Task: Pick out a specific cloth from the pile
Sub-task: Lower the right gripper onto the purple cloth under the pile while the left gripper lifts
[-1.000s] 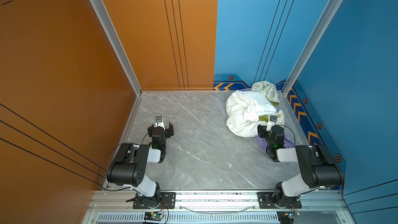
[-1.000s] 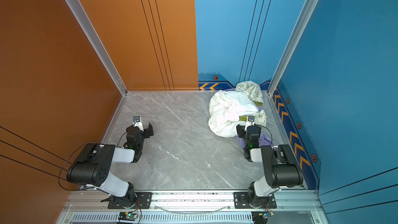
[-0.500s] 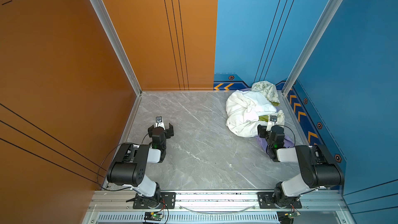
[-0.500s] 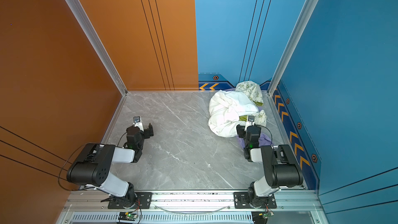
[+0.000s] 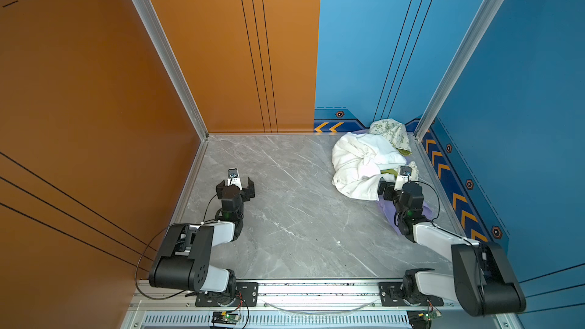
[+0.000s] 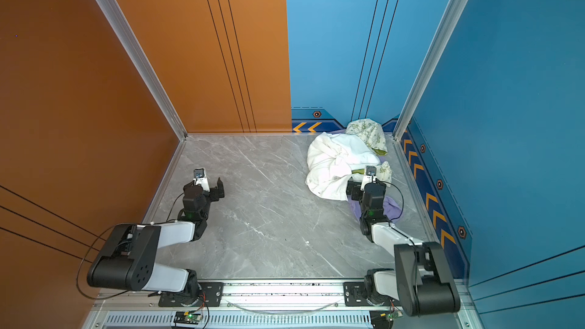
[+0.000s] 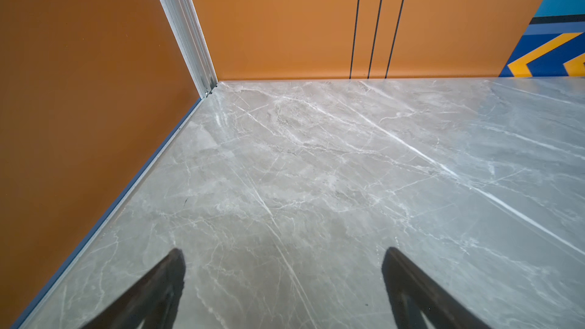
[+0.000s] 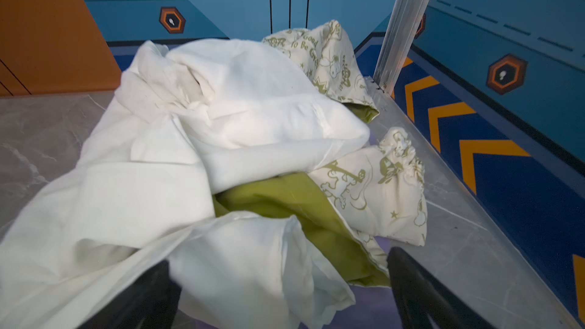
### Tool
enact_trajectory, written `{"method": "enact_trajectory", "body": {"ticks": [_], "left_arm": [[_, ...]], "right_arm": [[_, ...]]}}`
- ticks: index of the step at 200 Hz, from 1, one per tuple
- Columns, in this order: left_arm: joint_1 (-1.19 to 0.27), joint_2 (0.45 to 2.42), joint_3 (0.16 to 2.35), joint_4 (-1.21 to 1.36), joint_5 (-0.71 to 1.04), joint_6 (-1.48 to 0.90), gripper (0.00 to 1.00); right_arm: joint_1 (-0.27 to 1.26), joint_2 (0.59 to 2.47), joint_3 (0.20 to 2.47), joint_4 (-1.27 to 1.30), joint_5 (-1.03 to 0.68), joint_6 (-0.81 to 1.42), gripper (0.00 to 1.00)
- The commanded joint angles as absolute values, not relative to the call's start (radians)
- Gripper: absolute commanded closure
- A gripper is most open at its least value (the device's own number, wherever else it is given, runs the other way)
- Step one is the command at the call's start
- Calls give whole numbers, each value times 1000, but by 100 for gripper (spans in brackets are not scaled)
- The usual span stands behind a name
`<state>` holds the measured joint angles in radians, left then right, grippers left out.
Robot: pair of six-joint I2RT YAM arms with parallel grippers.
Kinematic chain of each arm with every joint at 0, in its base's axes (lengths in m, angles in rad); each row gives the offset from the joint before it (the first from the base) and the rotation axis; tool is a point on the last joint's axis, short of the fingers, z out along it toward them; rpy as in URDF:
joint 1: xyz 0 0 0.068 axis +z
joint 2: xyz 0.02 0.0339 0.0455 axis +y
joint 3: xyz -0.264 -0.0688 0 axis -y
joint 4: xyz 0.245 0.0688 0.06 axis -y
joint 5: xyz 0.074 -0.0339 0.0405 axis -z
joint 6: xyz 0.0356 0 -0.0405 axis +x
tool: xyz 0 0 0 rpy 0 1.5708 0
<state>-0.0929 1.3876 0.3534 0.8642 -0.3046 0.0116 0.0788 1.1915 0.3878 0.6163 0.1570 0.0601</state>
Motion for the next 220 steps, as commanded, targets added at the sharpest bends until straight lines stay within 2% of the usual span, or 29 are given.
{"method": "enact_trajectory", "body": {"ticks": [1, 41, 88, 110, 134, 181, 220], "left_arm": [[-114, 1313, 405, 719, -340, 45, 2], [-142, 1178, 482, 534, -235, 28, 2], [-178, 1114, 543, 466, -74, -5, 2], [-183, 1103, 558, 467, 17, -30, 2], [-189, 1085, 566, 466, 82, -39, 2], [-201, 1064, 577, 466, 126, -57, 2], [-203, 1050, 576, 466, 120, -56, 2]], "right_arm": [[103, 1056, 425, 388, 203, 111, 0], [124, 852, 501, 29, 219, 174, 0], [118, 733, 605, -309, 267, 275, 0], [97, 704, 635, -402, 237, 319, 0], [42, 690, 646, -437, 103, 359, 0], [18, 772, 667, -499, 12, 450, 13], [19, 841, 636, -506, -20, 486, 30]]}}
